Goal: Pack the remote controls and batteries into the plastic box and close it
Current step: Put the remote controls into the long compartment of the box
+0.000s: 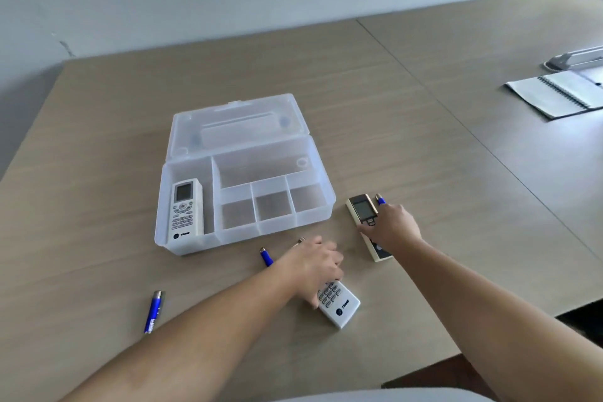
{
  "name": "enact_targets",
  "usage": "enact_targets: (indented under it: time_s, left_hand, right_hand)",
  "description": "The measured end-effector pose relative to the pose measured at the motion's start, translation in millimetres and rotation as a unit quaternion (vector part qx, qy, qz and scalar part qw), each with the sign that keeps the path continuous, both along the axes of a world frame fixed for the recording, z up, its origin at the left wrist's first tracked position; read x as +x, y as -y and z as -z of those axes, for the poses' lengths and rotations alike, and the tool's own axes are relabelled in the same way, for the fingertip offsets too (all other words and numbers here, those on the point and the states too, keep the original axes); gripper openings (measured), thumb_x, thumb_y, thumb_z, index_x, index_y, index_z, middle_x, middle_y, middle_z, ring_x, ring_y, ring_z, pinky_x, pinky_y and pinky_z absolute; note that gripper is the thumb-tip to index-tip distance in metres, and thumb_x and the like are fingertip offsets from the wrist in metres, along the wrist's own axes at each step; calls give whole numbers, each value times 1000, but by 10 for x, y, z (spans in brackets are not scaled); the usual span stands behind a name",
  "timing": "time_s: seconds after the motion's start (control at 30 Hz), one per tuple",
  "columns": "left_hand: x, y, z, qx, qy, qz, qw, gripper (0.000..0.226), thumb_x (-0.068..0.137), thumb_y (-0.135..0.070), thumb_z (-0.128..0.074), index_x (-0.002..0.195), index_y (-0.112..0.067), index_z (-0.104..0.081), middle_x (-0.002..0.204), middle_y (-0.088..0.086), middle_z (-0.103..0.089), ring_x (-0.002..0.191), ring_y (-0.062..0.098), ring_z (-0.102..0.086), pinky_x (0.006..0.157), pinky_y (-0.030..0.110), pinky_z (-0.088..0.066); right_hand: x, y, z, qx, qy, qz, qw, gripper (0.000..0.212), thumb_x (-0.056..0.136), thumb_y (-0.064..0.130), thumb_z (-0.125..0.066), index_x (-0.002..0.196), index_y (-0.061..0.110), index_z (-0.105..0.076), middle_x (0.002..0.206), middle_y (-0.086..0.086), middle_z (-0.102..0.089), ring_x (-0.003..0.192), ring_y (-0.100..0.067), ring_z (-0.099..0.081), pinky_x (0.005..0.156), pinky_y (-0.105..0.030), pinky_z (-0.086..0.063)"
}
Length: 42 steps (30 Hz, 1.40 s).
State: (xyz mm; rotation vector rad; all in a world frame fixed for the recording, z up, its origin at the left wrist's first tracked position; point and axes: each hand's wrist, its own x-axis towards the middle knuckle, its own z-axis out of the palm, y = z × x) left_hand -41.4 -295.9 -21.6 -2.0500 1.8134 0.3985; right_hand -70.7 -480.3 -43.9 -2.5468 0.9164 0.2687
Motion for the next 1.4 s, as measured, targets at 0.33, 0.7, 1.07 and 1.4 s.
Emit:
enact_targets:
  time_s: [0.33, 0.7, 1.07, 1.4]
  left_hand:
    - [-55, 4, 81, -12, -39, -89, 995, 66, 62, -46, -81, 111, -17, -49, 111, 1, -63, 109, 19, -51, 84, 32, -35]
    - [-51, 44, -16, -46, -156, -200, 966, 39, 79, -27, -71, 108, -10, -51, 106, 10, -63, 97, 29, -59, 69, 32, -38]
    - [1006, -1072, -1020, -70, -549, -545, 630, 28, 84, 2, -61, 105, -14, -52, 92, 9, -66, 77, 21, -72, 70, 32, -59]
    - [1548, -2120, -1150, -65, -295, -708, 639, 38, 79, -29, -76, 107, -6, -67, 85, 8, -66, 66, 19, -61, 54, 26, -52]
  right_hand:
    - [-36, -35, 137, 134, -9, 76, 988, 32, 67, 25, -74, 85, 9, -53, 87, -8, -58, 71, -23, -59, 59, -29, -48]
    - [-16, 223, -238, 460, 209, 203, 839, 18, 75, 8, -73, 87, 11, -59, 70, -8, -67, 46, -12, -64, 43, -25, -53]
    - [852, -366, -913, 567, 207, 91, 792, 27, 88, 37, -55, 94, 12, -61, 64, -8, -74, 57, -23, -72, 52, -30, -58]
    - [1490, -1295, -852, 568, 138, 17, 811, 27, 93, 33, -51, 93, 7, -60, 63, -11, -73, 54, -25, -71, 54, -31, -56]
